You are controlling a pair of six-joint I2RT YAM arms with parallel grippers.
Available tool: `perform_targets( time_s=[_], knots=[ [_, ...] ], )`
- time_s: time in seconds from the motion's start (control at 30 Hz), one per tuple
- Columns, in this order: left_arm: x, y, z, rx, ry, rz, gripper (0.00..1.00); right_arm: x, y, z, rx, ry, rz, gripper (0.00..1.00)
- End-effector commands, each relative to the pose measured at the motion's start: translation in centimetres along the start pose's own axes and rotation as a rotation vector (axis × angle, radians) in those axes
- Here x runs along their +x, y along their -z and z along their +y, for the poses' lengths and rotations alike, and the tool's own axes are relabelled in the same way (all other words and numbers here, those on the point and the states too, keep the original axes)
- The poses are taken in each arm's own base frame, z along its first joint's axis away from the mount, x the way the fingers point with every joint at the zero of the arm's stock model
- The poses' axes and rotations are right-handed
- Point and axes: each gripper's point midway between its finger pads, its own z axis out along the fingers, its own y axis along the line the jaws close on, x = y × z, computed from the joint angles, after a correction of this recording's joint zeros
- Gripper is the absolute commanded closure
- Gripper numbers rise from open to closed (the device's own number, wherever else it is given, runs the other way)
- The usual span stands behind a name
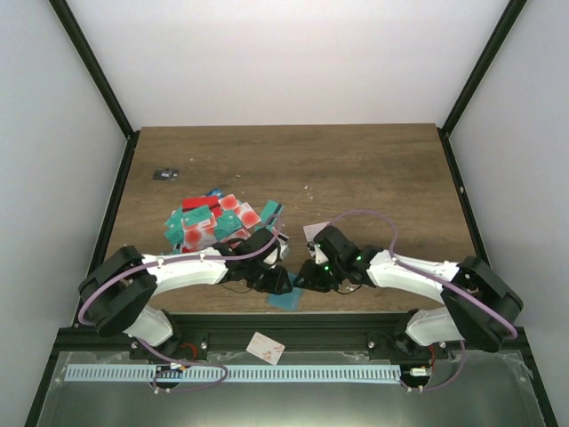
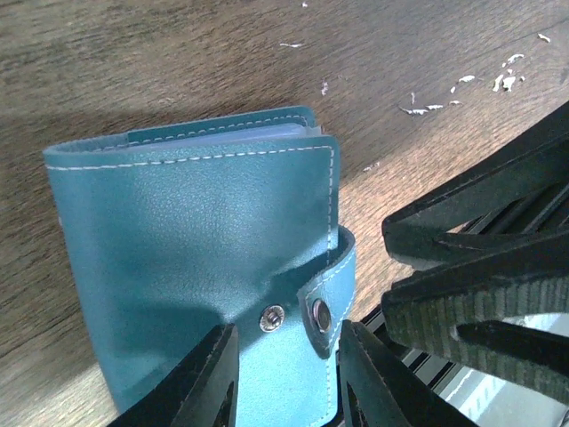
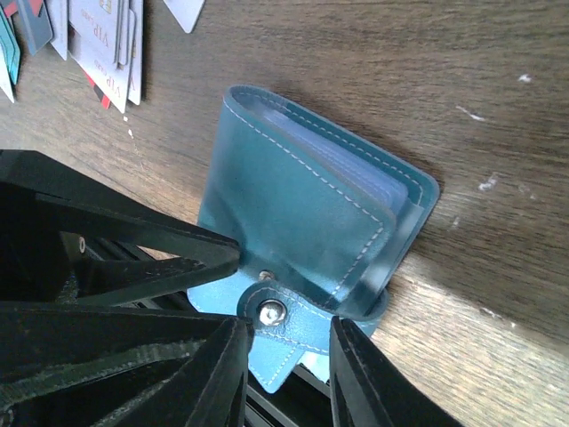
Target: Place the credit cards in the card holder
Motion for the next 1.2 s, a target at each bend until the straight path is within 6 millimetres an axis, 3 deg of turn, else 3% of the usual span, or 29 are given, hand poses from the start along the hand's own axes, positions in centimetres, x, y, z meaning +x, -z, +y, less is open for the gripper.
perform_targets(
  time_s=[0.0, 0.3, 0.63, 0.83, 1.0, 1.17],
  knots=[
    [-0.8, -0.3, -1.2, 0.023, -0.029, -0.009, 0.67, -0.4, -0.2, 0.2, -0.018, 0.027, 0.002, 0.72],
    [-0.5, -1.4, -0.9, -0.001, -0.027, 0.001, 0.71, -0.6, -0.7, -0.2, -0.009, 0.023, 0.013, 0.74],
    [-0.3, -1.8, -0.3, -0.03, -0.03, 0.007, 0.92, -0.5, -1.1, -0.7, 0.004, 0.015, 0.024, 0.75],
    [-0.2, -1.8, 0.0, -0.035, -0.026, 0.005, 0.94, -1.1, -1.5, -1.0, 0.039, 0.014, 0.027, 0.76],
    [0.1, -2.1, 0.4, -0.041, -0.021, 0.008, 0.94, -1.4, -2.1, -2.0, 0.099, 0.0, 0.038, 0.77],
    [0.5, -2.4, 1.1, -0.076, -0.025, 0.024, 0.96, -1.2, -2.4, -4.3, 0.215, -0.03, 0.056, 0.8]
  ],
)
